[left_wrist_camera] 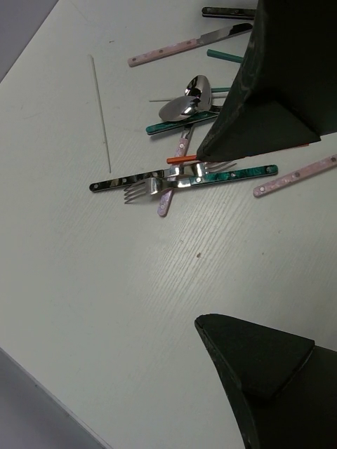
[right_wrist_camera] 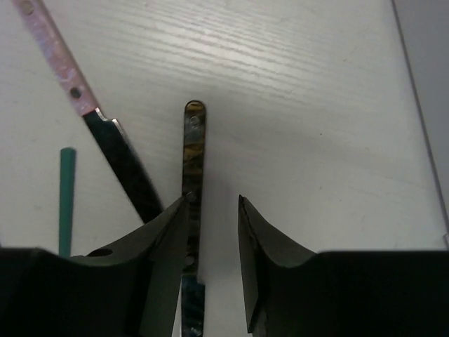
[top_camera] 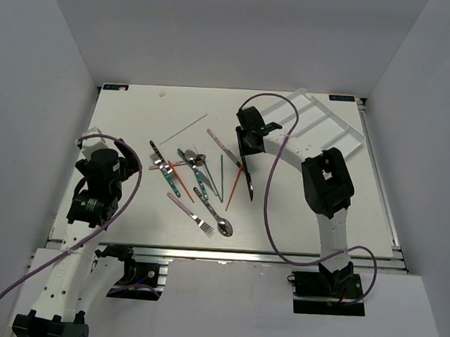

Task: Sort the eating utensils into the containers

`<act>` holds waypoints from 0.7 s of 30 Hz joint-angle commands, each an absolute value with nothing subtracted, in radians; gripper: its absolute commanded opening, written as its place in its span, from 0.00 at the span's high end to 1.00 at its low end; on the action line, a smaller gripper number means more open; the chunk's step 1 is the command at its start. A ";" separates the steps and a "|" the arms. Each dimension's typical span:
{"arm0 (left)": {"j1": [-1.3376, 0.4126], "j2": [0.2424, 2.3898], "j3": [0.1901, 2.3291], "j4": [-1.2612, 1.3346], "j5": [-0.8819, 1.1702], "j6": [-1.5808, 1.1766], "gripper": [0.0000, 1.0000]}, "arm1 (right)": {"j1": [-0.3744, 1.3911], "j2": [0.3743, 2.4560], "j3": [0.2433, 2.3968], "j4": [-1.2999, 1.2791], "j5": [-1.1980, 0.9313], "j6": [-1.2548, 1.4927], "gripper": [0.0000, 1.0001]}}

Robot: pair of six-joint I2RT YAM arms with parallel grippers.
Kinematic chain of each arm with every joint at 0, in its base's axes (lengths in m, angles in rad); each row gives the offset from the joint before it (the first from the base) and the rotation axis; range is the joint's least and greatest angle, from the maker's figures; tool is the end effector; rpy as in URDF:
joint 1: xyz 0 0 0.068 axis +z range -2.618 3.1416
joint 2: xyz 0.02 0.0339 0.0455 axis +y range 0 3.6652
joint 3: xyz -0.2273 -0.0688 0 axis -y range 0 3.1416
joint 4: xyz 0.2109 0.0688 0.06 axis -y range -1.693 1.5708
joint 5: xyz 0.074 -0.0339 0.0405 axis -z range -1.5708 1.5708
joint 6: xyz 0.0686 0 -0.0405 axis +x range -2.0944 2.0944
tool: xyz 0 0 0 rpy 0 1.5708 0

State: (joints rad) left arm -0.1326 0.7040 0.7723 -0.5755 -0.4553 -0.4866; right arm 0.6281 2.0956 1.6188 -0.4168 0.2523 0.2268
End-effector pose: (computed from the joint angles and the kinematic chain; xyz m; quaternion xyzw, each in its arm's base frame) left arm 0.1741 0.0072 0.2690 -0.2605 0.8064 0.0348 0.5298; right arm 0.3635 0.2428 0.1573 -0.1455 0.9253 0.0286 0.3491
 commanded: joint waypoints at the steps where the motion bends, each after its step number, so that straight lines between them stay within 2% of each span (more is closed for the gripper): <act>1: -0.127 0.707 0.788 -0.569 -0.425 -0.477 0.02 | 0.600 2.143 1.716 -0.446 0.193 0.173 0.63; 8: -0.127 0.722 0.785 -0.561 -0.402 -0.471 0.02 | 0.598 2.204 1.762 -0.448 0.173 0.170 0.62; 12: -0.127 0.719 0.784 -0.560 -0.399 -0.468 0.02 | 0.595 2.285 1.804 -0.489 0.195 0.184 0.66; 13: -0.127 0.718 0.784 -0.560 -0.397 -0.469 0.02 | 0.592 2.293 1.807 -0.494 0.196 0.187 0.69; 14: -0.127 0.718 0.784 -0.558 -0.394 -0.469 0.02 | 0.589 2.299 1.810 -0.498 0.195 0.186 0.76; 16: -0.127 0.718 0.784 -0.558 -0.393 -0.468 0.02 | 0.588 2.283 1.816 -0.520 0.219 0.192 1.00; 21: -0.127 0.716 0.784 -0.558 -0.393 -0.468 0.02 | 0.574 2.162 1.787 -0.512 0.238 0.212 1.00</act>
